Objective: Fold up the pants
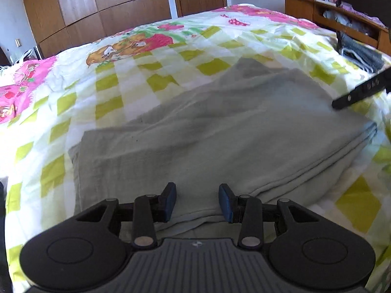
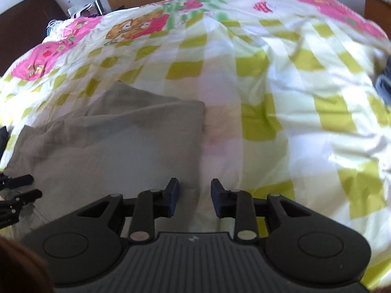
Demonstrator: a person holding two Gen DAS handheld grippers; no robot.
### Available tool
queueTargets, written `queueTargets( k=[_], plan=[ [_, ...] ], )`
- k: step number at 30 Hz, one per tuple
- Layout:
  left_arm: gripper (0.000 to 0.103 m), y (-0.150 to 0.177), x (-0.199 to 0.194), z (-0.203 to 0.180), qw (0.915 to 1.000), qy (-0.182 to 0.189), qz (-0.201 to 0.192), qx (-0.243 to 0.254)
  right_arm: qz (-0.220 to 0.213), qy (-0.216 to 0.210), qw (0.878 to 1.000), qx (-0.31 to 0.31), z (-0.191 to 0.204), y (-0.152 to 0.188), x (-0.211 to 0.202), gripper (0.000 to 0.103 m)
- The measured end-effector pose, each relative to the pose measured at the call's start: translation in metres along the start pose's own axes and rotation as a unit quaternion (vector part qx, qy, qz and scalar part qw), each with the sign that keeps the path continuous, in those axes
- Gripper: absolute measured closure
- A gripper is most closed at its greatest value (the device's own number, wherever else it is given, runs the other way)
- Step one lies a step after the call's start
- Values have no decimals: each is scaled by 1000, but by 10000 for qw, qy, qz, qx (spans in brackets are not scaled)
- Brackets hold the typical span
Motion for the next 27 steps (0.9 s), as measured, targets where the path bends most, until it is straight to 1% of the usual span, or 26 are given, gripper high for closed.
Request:
queueTargets(
  k=[2, 5, 8, 11, 12, 14, 15, 16, 17, 20, 22, 24, 26, 27],
  plan=[
    [52, -12, -6, -6, 9999, 45, -145, -25, 73, -308, 9989, 337, -6, 4, 1, 72],
    [52, -32, -3, -16, 9992, 131, -375, 34, 141, -845, 9947, 566, 0, 2, 2, 71],
    [52, -41, 10, -31, 9986, 237, -436, 155, 242, -1261, 9874, 928, -4, 2, 3, 71],
    [52, -44, 31, -41, 9986, 227, -420, 243, 479, -1609, 9750, 1455, -16, 6, 8, 70],
    [52, -46, 37, -45, 9985, 247, -427, 218, 507, -1648, 9724, 1569, -18, 8, 11, 70],
    [52, -50, 48, -51, 9984, 206, -459, 248, 487, -1699, 9718, 1563, -17, 9, 14, 71],
    [52, -51, 54, -55, 9984, 148, -442, 324, 432, -1693, 9722, 1560, -15, 8, 15, 77],
    [52, -51, 60, -58, 9986, 115, -355, 380, 418, -1731, 9716, 1558, -12, 7, 15, 93],
    [52, -50, 66, -62, 9988, 123, -262, 397, 442, -1792, 9702, 1570, -9, 6, 15, 95],
    [54, -53, 72, -85, 9982, 323, -195, 464, 222, -1870, 9690, 1600, -14, -5, 3, 98],
    [54, -58, 75, -108, 9969, 576, -192, 502, 42, -1832, 9690, 1659, -29, -13, -9, 98],
    [54, -61, 78, -135, 9946, 822, -201, 594, -69, -1611, 9716, 1730, -50, -18, -20, 98],
    [54, -69, 76, -156, 9916, 856, -386, 887, -161, -1401, 9734, 1804, -72, -21, -32, 98],
    [54, -74, 74, -160, 9910, 823, -487, 939, -191, -1311, 9741, 1833, -81, -22, -37, 98]
  ],
)
Point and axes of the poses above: each gripper's, at about its wrist camera, not at the fingertips, and x roughly the way its jaws point, z to its left, y to its underside, the point moved 7 cm from there along x, roughly the way its jaws point, and after that the axes turned 12 degrees about -z, right-handed, at the moved point
